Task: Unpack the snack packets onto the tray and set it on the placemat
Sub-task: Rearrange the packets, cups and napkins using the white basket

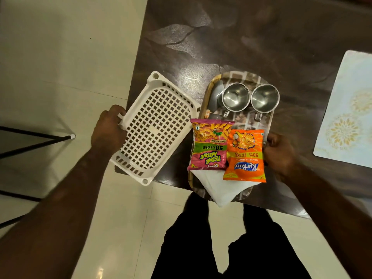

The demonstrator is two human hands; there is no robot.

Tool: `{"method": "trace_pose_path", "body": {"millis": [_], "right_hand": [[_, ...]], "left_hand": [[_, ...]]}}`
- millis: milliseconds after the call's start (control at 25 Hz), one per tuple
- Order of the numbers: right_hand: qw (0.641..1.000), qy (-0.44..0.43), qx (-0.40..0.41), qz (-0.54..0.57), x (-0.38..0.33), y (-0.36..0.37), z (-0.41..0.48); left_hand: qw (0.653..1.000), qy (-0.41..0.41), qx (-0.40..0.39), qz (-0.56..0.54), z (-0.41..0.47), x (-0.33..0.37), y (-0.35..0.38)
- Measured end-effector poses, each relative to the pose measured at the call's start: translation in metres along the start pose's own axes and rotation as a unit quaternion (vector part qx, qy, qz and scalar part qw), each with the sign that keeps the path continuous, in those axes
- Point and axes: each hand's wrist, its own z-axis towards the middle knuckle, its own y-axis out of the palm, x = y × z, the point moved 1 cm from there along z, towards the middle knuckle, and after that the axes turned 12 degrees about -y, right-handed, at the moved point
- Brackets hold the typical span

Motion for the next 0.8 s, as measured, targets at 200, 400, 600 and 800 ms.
{"method": "trace_pose_path", "body": {"millis": [200,400,600,800], "right_hand": [[1.0,0.024,0.016,-0.01,0.006,-0.016,0.007],[0.999,0.016,0.021,-0.041,0.006,-0.031,0.022],[0.998,0.002,0.01,-0.062,0.003,-0.034,0.026],[0.985,-0.017,0.04,-0.166,-0.005,-0.041,0.021]], "left_hand": [[0.999,-0.007,0.005,0.037,-0.001,0.006,0.001],[0.999,-0.026,0.005,0.042,-0.006,0.006,0.004],[0.998,-0.059,-0.003,0.028,-0.012,0.01,0.007],[0.992,0.026,0.123,0.022,-0.045,0.047,0.002]]}}
